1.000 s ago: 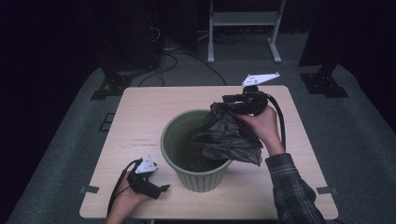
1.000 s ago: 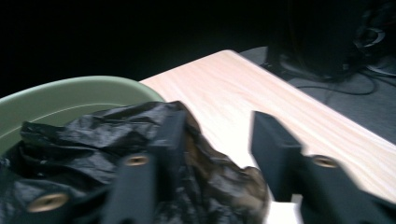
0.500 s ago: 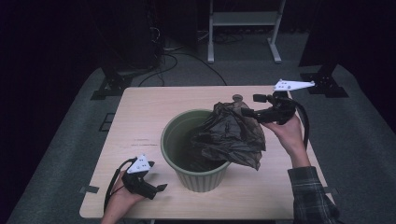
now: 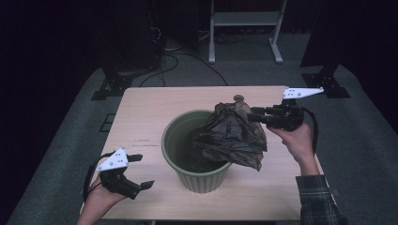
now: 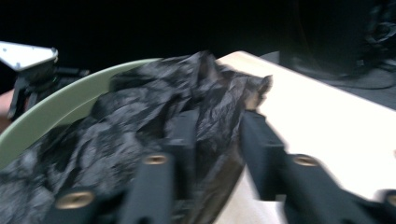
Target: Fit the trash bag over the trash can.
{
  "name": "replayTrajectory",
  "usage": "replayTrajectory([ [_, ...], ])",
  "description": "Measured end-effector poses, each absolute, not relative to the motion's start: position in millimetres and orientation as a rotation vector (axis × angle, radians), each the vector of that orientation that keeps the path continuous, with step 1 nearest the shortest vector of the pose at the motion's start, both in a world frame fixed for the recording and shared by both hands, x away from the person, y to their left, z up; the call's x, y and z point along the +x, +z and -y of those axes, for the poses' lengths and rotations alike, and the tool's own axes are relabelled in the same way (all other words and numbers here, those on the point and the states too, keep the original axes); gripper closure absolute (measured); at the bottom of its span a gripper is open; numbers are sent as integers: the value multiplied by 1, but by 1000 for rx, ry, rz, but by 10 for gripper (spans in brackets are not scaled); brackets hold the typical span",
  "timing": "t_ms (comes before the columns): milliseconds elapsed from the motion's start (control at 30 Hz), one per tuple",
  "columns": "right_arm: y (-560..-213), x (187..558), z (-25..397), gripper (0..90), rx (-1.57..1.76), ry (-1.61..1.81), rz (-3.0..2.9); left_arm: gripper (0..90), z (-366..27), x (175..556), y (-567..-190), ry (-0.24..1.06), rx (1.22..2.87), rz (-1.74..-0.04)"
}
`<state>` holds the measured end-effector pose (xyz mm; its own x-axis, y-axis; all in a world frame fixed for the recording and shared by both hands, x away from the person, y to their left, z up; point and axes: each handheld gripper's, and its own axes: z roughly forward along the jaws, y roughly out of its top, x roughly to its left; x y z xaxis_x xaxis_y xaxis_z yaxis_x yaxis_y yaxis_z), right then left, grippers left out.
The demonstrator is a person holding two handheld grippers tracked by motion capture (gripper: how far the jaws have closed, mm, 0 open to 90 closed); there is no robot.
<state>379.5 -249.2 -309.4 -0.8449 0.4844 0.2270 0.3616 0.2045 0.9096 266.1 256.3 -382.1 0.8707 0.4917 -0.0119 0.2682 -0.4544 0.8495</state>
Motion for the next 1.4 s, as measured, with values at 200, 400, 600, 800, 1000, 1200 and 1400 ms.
replayTrajectory([
  [200,-306,374,237,898,730,1726,-2394,0,-247,263,-359,294,2058,-494],
  [400,-305,376,219,898,675,1733,-2447,0,-241,265,-337,305,2048,-439],
  [600,-302,379,199,898,617,1764,-2474,0,-234,268,-313,314,2026,-385],
  [800,-297,379,178,898,561,1779,-2495,0,-220,280,-295,321,2014,-343],
  [1000,-294,378,165,898,525,1782,-2507,7,-201,296,-286,294,2026,-310],
  [1200,-290,374,157,898,499,1807,-2501,25,-181,312,-282,261,2035,-287],
  [1400,-286,374,151,898,465,1837,-2492,41,-163,325,-282,240,2054,-274],
])
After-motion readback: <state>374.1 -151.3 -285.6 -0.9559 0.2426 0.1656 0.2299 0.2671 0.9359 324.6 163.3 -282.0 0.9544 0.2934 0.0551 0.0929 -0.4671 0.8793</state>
